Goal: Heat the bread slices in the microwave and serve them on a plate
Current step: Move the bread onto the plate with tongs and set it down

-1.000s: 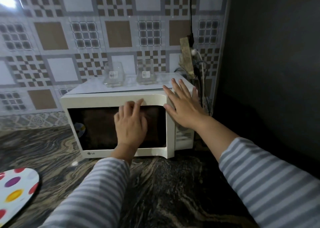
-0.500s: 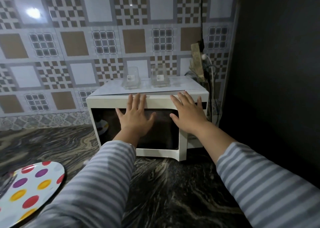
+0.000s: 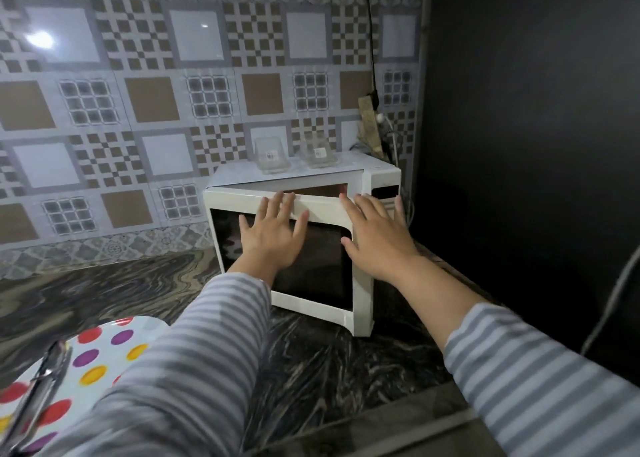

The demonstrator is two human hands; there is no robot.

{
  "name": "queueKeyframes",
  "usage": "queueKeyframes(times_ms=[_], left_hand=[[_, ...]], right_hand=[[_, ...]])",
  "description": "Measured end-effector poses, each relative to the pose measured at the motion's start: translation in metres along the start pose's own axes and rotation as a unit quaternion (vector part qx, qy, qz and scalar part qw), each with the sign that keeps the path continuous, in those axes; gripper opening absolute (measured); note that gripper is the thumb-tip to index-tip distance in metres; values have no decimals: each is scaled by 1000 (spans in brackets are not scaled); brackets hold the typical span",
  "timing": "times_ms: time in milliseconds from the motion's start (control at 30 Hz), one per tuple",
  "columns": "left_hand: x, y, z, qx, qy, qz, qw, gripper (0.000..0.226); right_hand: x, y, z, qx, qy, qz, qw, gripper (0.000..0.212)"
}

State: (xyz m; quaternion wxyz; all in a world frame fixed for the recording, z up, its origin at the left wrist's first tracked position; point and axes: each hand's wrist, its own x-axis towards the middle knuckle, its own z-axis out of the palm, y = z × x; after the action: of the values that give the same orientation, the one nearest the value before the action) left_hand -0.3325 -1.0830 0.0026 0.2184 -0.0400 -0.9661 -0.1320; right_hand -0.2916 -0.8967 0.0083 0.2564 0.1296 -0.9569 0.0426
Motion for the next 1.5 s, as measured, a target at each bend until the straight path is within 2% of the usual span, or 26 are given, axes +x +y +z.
queueKeyframes(times_ms=[200, 500, 633, 667, 767, 900, 1133, 1267, 1367, 1500], left_hand=[[-41, -23, -39, -19, -39, 2, 999, 66], [-88, -73, -91, -31, -78, -22, 996, 69], [-98, -99, -103, -97, -82, -24, 992, 109], [-102, -101, -107, -116, -80, -24, 990, 106], [-119, -103, -118, -135, -81, -12, 987, 75], [-142, -117, -130, -126, -81, -38, 988, 67], [-215, -178, -131, -81, -82, -158, 981, 51], [-256, -220, -119, -77, -93, -231, 966, 50], [-273, -251, -109, -44, -120, -237, 963, 49], [-278, -302, -87, -66, -127, -275, 951, 58]], right_hand=[[-43, -51, -30, 21, 17, -23, 999, 64], [-67, -133, -58, 36, 25, -111, 993, 64], [-70, -163, -59, 44, 33, -126, 991, 65], [-70, -169, -58, 45, 31, -129, 990, 66], [-71, -181, -58, 49, 23, -136, 989, 66], [-75, -200, -60, 50, 34, -151, 987, 63], [-95, -272, -40, 35, 46, -298, 953, 56], [-106, -312, -4, 38, -30, -322, 945, 57], [-108, -331, 29, 64, -90, -293, 950, 56], [-99, -345, 73, 87, -164, -236, 954, 54]])
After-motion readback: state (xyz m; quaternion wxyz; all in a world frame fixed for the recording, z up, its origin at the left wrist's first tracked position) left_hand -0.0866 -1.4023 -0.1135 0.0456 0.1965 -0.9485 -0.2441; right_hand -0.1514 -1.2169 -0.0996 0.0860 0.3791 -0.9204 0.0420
